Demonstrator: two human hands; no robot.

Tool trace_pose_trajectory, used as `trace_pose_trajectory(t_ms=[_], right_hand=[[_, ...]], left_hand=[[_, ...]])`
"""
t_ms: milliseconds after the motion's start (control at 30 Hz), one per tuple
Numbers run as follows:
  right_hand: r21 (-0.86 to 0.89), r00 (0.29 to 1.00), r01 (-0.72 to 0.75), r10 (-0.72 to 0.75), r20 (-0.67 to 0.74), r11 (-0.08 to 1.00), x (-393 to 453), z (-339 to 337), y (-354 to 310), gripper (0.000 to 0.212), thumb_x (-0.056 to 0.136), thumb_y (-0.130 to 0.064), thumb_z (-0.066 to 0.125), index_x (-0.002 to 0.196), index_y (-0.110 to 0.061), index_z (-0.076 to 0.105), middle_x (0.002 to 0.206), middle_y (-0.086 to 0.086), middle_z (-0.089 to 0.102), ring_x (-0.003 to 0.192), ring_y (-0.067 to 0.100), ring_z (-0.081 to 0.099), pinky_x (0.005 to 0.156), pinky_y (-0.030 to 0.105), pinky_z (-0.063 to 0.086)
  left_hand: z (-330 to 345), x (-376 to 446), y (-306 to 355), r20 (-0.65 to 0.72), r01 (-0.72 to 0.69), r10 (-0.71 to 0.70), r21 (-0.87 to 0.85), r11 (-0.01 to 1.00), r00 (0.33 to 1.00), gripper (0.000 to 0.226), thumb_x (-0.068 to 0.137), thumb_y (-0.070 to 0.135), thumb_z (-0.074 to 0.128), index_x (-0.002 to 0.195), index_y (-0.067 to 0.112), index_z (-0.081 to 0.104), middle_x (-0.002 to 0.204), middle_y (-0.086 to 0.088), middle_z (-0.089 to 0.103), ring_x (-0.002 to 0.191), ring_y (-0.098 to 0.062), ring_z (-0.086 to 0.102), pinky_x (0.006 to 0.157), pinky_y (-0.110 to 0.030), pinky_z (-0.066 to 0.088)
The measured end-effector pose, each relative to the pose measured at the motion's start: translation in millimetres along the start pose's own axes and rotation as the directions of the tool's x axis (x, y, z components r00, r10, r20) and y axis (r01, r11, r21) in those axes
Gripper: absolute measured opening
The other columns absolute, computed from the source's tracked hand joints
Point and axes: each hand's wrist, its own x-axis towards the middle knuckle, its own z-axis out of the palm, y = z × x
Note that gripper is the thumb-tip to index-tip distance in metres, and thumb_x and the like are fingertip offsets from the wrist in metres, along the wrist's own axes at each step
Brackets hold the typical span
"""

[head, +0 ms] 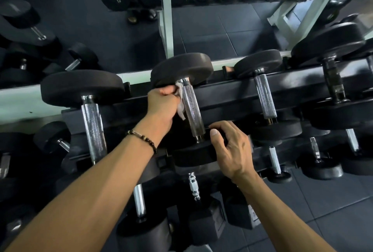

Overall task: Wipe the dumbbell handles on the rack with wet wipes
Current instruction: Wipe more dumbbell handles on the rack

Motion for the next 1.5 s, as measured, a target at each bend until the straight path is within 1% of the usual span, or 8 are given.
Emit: trace_pose_trajectory(t_ms=[200, 400, 533, 700, 900, 1233, 1333, 1500], right_hand=[[0.006, 1.000, 0.013, -0.013, -0.007, 1.000, -0.3, 2.3, 3.0, 0.038, 0.091, -0.047, 0.041, 0.091, -0.019, 0.067, 0.086, -0.012, 0.061, 0.078, 0.006, 0.058, 0.068, 0.037, 0.050], [0.002, 1.000, 0.015, -0.015, 0.004, 1.000, 0.4, 3.2, 2.0, 0.038, 0.091, -0.048, 0.040, 0.090, -0.020, 0.066, 0.086, -0.012, 0.061, 0.079, 0.005, 0.057, 0.070, 0.036, 0.049], [0.002, 1.000, 0.031, -0.031, -0.004, 1.000, -0.6, 2.9, 0.5, 0.039, 0.091, -0.048, 0.040, 0.089, -0.020, 0.066, 0.086, -0.009, 0.062, 0.078, 0.008, 0.058, 0.070, 0.039, 0.050], [0.034, 0.994, -0.075, 0.071, 0.086, 0.997, -3.3, -4.0, -10.5, 0.049, 0.085, -0.057, 0.044, 0.117, -0.024, 0.060, 0.108, -0.012, 0.057, 0.099, 0.012, 0.058, 0.092, 0.044, 0.048], [0.121, 0.917, 0.293, -0.315, 0.244, 0.948, -16.6, -11.8, -64.2, 0.065, 0.079, -0.050, 0.073, 0.135, -0.027, 0.051, 0.126, -0.014, 0.045, 0.111, 0.001, 0.048, 0.093, 0.013, 0.039], [0.302, 0.938, 0.077, -0.172, 0.302, 0.950, -26.9, 14.5, -121.3, 0.023, 0.077, -0.037, 0.083, 0.084, -0.019, 0.071, 0.074, -0.009, 0.067, 0.068, 0.005, 0.061, 0.060, 0.021, 0.050], [0.324, 0.934, -0.019, -0.099, 0.344, 0.946, -27.0, 27.9, -141.0, 0.035, 0.073, -0.046, 0.082, 0.068, -0.017, 0.063, 0.059, -0.009, 0.062, 0.051, 0.002, 0.051, 0.048, 0.022, 0.042], [0.462, 0.845, -0.293, 0.000, 0.535, 0.837, -29.2, 56.9, -172.8, 0.043, 0.081, -0.046, 0.071, 0.089, -0.003, 0.071, 0.085, 0.018, 0.072, 0.074, 0.032, 0.070, 0.070, 0.044, 0.062]], left_hand=[[-14.3, -34.3, -29.4, 0.180, 0.139, -0.181, 0.225, 0.964, 0.967, 0.041, 0.080, -0.027, 0.043, 0.079, 0.004, 0.070, 0.072, -0.010, 0.070, 0.061, -0.018, 0.068, 0.059, -0.026, 0.057], [8.3, 1.5, -13.0, -0.097, 0.015, -0.006, 0.097, 0.995, 0.995, 0.029, 0.089, -0.007, 0.050, 0.078, 0.011, 0.069, 0.079, -0.006, 0.070, 0.081, -0.023, 0.068, 0.083, -0.037, 0.057], [-15.4, -34.6, -35.1, 0.063, -0.042, 0.026, 0.268, 0.962, 0.998, 0.040, 0.082, -0.014, 0.053, 0.095, 0.016, 0.076, 0.094, -0.007, 0.076, 0.094, -0.025, 0.071, 0.093, -0.044, 0.055], [-43.2, -85.7, -14.3, 0.086, -0.175, 0.158, 0.264, 0.949, 0.984, 0.037, 0.086, -0.012, 0.060, 0.106, 0.015, 0.074, 0.091, 0.001, 0.076, 0.088, -0.011, 0.072, 0.081, -0.023, 0.057], [-67.7, -136.4, 6.1, 0.092, -0.147, 0.133, 0.164, 0.975, 0.987, 0.017, 0.086, 0.001, 0.068, 0.097, 0.012, 0.074, 0.093, -0.008, 0.076, 0.089, -0.025, 0.073, 0.079, -0.034, 0.059], [-137.9, -165.6, 28.4, 0.130, -0.214, 0.185, 0.264, 0.941, 0.974, 0.020, 0.093, 0.000, 0.058, 0.100, 0.010, 0.074, 0.095, -0.007, 0.075, 0.087, -0.020, 0.073, 0.071, -0.030, 0.060], [-170.6, -160.1, 33.8, 0.336, -0.352, 0.238, 0.335, 0.874, 0.911, 0.034, 0.086, 0.001, 0.069, 0.118, 0.015, 0.068, 0.110, 0.001, 0.073, 0.105, -0.014, 0.069, 0.087, -0.027, 0.055], [-205.6, -139.2, 34.7, 0.322, -0.481, 0.386, 0.308, 0.821, 0.865, 0.019, 0.077, 0.006, 0.079, 0.093, 0.014, 0.077, 0.089, -0.006, 0.076, 0.085, -0.024, 0.073, 0.080, -0.034, 0.059]])
